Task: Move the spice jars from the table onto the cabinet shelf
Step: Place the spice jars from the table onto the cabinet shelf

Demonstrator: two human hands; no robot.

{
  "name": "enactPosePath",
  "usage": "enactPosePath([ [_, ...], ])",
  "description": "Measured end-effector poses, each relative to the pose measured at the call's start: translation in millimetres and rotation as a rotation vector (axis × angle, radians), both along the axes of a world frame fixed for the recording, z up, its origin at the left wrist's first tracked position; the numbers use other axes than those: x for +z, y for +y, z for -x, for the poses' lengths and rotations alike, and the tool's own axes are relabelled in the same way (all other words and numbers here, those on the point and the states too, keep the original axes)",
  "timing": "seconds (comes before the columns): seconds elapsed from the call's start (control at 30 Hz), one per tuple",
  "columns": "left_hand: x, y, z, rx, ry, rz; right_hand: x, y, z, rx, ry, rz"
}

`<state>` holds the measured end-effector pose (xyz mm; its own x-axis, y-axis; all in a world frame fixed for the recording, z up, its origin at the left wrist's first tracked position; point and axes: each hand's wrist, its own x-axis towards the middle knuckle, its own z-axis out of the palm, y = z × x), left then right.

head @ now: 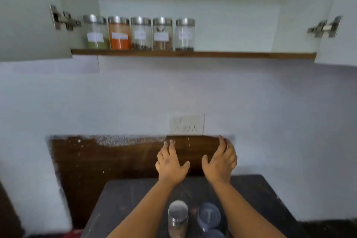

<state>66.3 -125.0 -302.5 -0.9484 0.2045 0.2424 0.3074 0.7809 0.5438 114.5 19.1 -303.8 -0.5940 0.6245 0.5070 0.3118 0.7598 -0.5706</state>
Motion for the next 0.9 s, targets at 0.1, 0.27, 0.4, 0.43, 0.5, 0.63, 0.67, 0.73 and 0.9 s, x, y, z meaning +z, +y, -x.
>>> enactPosePath([
  [0.1,-40,-11,-19,0.029,-0.172,-0.010,-37,9,-22,-0.001,-0.049,0.067],
  [0.27,-102,-37,-50,0.075,-0.412,-0.021,-93,11,-53,-0.036,-0.219,0.151],
  [0.4,-132,-57,-64,0.142,-0.524,-0.054,-118,-1,-62,0.014,-0.331,0.103],
  [0.43,-138,-60,-66,0.151,-0.534,-0.065,-122,-4,-61,0.031,-0.345,0.091],
  [0.5,-145,-65,-67,0.154,-0.551,-0.077,-128,-10,-59,0.056,-0.371,0.089],
  [0.63,-151,-71,-66,0.154,-0.571,-0.057,-139,-29,-54,0.135,-0.397,0.068],
  [0.67,-151,-72,-66,0.151,-0.577,-0.044,-142,-35,-53,0.164,-0.394,0.035],
  [0.73,-152,-73,-66,0.150,-0.589,-0.029,-148,-45,-50,0.237,-0.397,-0.081],
  [0.9,-150,-75,-67,0.121,-0.615,-0.029,-150,-63,-12,0.532,-0.645,-0.109],
])
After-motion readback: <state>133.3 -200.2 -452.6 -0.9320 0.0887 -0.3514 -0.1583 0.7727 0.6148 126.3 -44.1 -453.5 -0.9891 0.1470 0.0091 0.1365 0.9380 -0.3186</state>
